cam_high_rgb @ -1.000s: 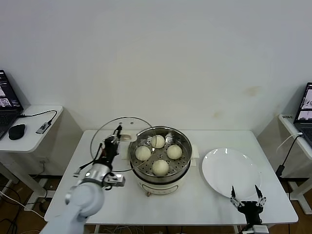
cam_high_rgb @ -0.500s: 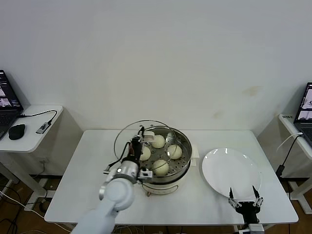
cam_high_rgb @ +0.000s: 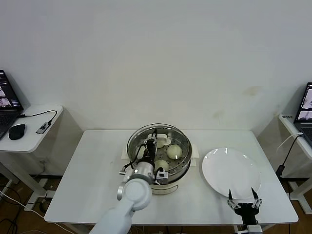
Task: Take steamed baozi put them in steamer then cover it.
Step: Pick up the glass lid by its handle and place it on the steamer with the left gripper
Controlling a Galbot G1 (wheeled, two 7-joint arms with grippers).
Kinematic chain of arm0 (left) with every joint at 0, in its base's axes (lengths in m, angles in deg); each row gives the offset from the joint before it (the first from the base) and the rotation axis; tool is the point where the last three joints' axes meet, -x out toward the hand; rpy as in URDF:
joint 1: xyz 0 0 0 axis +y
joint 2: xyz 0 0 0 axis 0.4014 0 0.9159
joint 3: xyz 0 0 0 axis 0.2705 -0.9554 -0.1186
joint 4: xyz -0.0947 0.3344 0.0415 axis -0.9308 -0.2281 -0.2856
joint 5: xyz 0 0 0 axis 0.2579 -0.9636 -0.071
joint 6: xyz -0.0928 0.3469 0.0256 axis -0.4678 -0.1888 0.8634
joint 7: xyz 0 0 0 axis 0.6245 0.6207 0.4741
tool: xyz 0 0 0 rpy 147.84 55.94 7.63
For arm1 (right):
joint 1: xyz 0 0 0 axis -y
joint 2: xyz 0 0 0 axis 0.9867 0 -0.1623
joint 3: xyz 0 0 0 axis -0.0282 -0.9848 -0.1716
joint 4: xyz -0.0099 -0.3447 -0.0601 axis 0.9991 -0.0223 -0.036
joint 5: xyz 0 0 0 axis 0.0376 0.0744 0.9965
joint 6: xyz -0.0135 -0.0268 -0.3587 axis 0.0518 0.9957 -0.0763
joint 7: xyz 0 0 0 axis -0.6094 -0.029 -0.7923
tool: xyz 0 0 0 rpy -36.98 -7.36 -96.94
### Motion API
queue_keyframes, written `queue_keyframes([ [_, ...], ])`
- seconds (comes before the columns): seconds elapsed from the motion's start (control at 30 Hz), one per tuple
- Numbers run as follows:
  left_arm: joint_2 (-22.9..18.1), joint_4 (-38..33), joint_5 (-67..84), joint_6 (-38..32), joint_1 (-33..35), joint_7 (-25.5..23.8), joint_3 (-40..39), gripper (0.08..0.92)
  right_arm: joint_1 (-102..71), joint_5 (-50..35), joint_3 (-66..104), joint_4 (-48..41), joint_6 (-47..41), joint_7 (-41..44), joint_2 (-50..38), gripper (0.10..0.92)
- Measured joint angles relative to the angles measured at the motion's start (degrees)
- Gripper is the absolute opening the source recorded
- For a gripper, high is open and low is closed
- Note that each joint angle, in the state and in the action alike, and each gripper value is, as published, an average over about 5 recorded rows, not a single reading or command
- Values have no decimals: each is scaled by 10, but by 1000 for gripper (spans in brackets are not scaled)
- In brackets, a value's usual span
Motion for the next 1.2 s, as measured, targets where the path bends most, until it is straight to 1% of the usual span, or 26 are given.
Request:
queue_keyframes([
  [0.33,-20,7,-20,1,9,-2,-2,138,3,3,1,-6,1,1,0,823],
  [0.83,-31,14,-37,-5,17,2,2,138,2,5,2,-10,3,3,0,823],
  [0.93,-33,14,-40,-4,20,4,3,170,2,6,2,-10,3,3,0,823],
  [1.2,-28,-2,-41,-6,32,7,5,394,1,10,-3,-9,4,3,0,823],
])
